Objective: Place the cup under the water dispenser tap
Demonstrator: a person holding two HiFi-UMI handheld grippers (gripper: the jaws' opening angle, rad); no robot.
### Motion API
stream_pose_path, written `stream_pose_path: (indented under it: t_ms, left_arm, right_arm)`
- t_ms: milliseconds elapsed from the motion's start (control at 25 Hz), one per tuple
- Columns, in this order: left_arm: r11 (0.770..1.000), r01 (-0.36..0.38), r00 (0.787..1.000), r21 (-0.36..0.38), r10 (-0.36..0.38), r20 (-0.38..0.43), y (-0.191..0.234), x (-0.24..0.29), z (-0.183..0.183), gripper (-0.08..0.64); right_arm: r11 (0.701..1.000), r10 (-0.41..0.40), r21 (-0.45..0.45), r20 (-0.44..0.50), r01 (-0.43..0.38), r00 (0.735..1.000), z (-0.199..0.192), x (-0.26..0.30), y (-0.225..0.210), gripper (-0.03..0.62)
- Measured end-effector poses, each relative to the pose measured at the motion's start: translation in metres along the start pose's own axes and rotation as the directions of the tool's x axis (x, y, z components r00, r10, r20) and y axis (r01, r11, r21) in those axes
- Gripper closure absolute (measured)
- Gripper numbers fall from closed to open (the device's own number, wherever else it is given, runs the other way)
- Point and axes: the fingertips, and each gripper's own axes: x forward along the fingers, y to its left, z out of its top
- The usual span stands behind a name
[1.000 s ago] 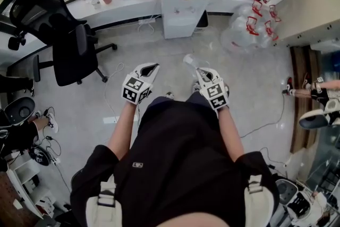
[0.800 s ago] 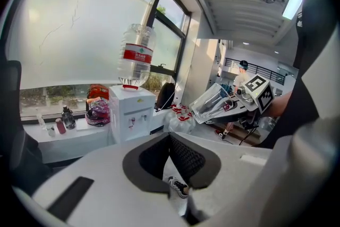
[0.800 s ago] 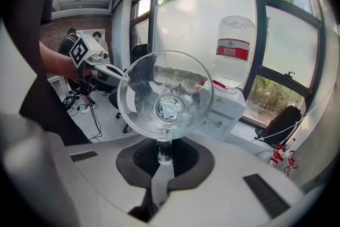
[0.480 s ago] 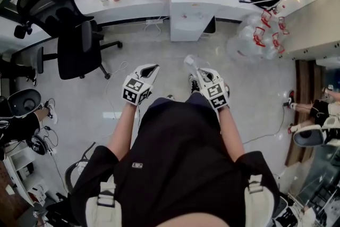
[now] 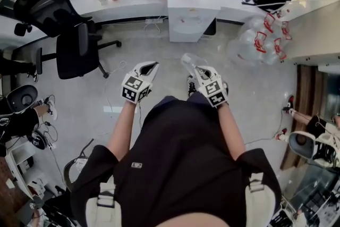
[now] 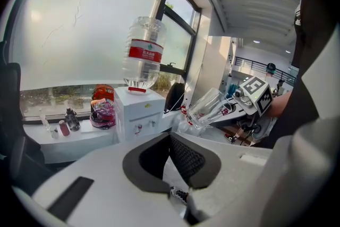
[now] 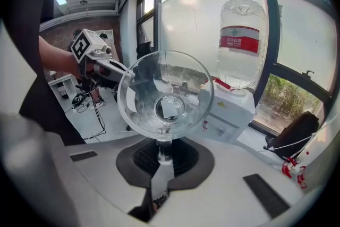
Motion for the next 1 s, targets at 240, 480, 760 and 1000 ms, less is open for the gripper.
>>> stream_pose_path:
  t_ms: [240,480,760,1000]
  left_arm:
    - [0.999,-0.036,0.999,-0.028,0.037,0.016,0.006,0.036,0.023,0.56]
    - [0.991,-0.099,0.995,-0.087,0.1,0.01,0.011,0.062,0.027,0.56]
    - [0.969,-0.197,0.98,-0.146,0.199,-0.002,0.022,0.074,0.028,0.56]
    - [0.929,-0.289,0.953,-0.229,0.301,0.016,0.029,0.069,0.033,0.56]
  right_arm:
    - [0.998,0.045,-0.034,-0.021,-0.045,0.999,0.001,0.015,-0.043,0.595]
    - [0.989,0.119,-0.076,-0.061,-0.124,0.991,-0.01,0.033,-0.076,0.595]
    - [0.966,0.209,-0.132,-0.107,-0.223,0.972,-0.021,0.062,-0.103,0.595]
    - [0.936,0.279,-0.183,-0.138,-0.301,0.95,-0.023,0.092,-0.123,0.595]
